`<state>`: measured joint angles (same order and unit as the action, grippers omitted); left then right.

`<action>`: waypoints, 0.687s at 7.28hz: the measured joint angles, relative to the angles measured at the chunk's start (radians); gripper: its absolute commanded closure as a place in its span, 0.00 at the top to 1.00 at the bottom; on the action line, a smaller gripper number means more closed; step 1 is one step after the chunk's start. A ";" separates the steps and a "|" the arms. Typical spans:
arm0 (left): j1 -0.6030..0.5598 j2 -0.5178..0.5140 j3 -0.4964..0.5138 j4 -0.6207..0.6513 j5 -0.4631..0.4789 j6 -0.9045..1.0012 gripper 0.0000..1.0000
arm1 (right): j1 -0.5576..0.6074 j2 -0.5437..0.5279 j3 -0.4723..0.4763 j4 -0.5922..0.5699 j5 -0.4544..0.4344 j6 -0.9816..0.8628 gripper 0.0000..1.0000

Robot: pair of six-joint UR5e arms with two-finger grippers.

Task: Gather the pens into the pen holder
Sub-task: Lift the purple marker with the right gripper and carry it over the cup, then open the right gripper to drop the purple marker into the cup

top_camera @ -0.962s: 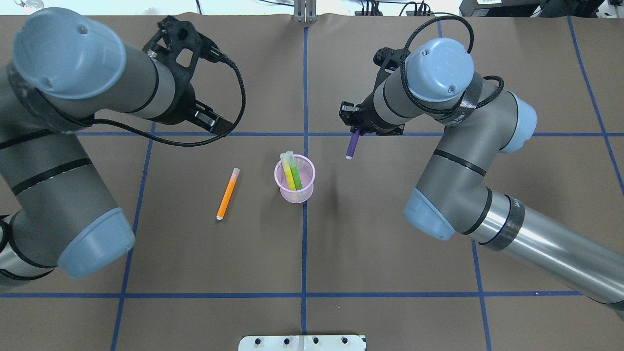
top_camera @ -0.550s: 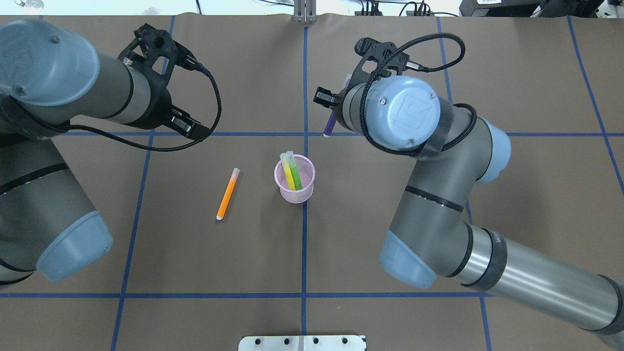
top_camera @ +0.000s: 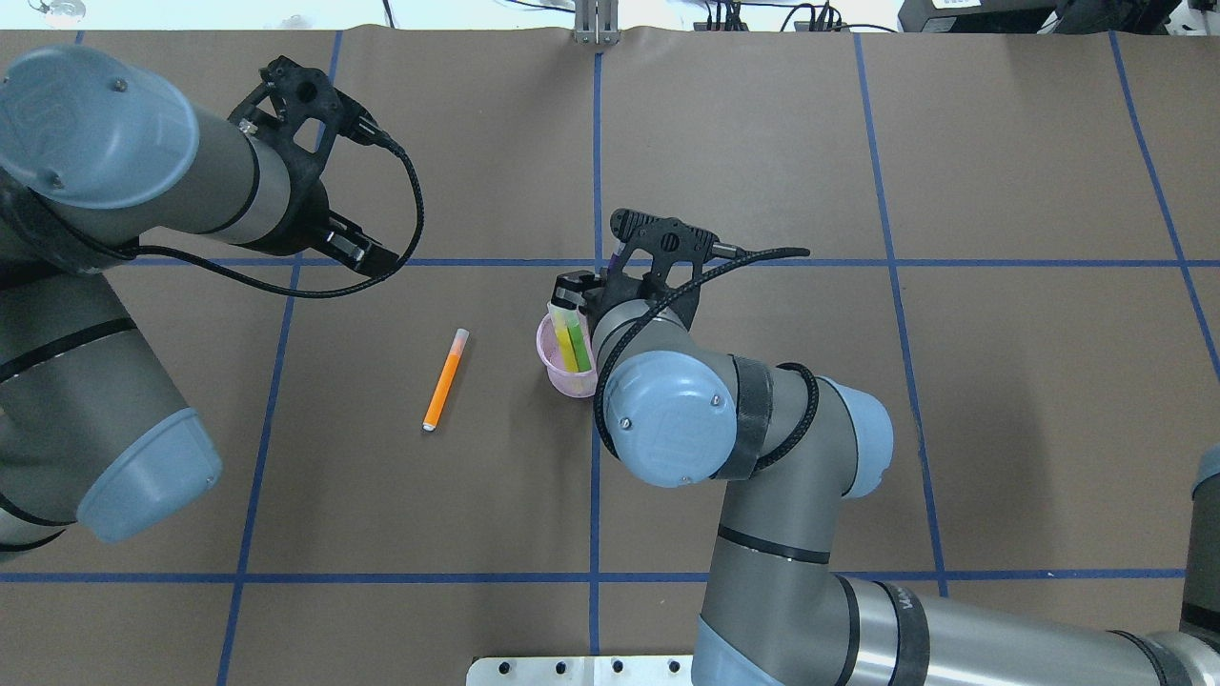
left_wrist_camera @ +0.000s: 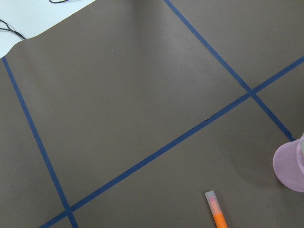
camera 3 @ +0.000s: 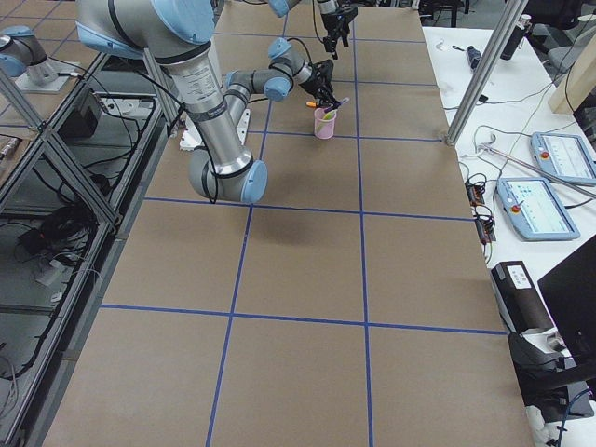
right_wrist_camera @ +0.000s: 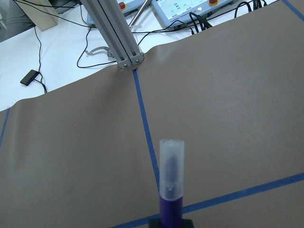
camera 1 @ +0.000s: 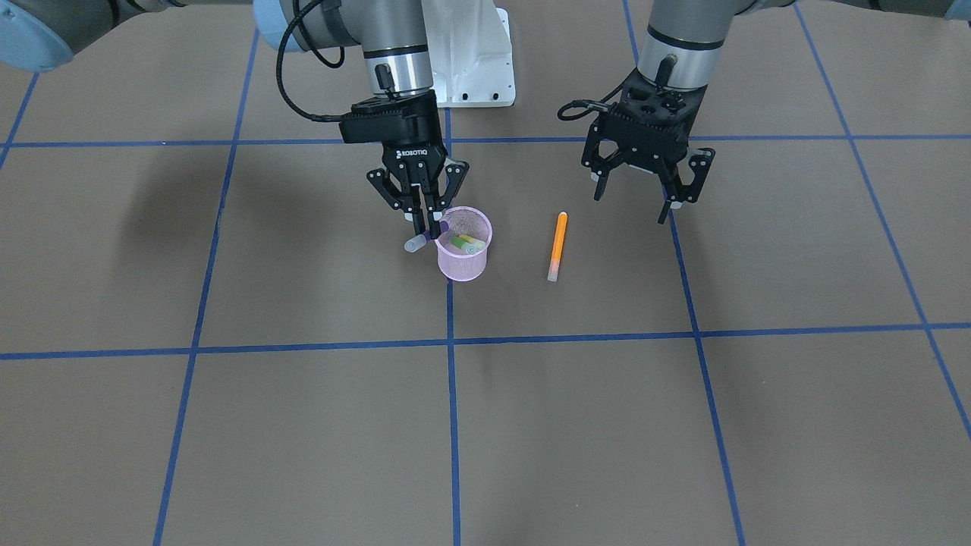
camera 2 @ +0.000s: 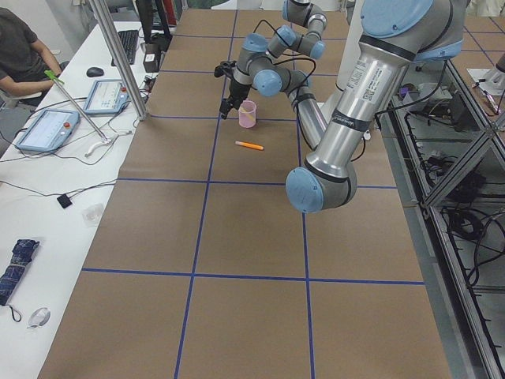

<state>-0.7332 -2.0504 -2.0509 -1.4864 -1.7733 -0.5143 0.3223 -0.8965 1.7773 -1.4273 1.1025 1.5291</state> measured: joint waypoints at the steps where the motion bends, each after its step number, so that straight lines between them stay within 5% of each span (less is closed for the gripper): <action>1: 0.000 0.000 0.001 0.000 0.000 -0.001 0.91 | -0.023 -0.005 -0.008 0.001 -0.016 -0.002 1.00; 3: 0.006 -0.002 0.015 0.000 0.000 -0.015 0.91 | -0.033 -0.012 0.003 0.005 -0.011 -0.013 1.00; 5: 0.010 -0.012 0.056 0.006 -0.035 -0.046 0.91 | 0.062 -0.059 0.078 0.007 0.163 -0.076 1.00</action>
<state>-0.7233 -2.0619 -1.9946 -1.4800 -1.8088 -0.5599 0.3839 -0.9557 1.8553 -1.4200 1.2658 1.4528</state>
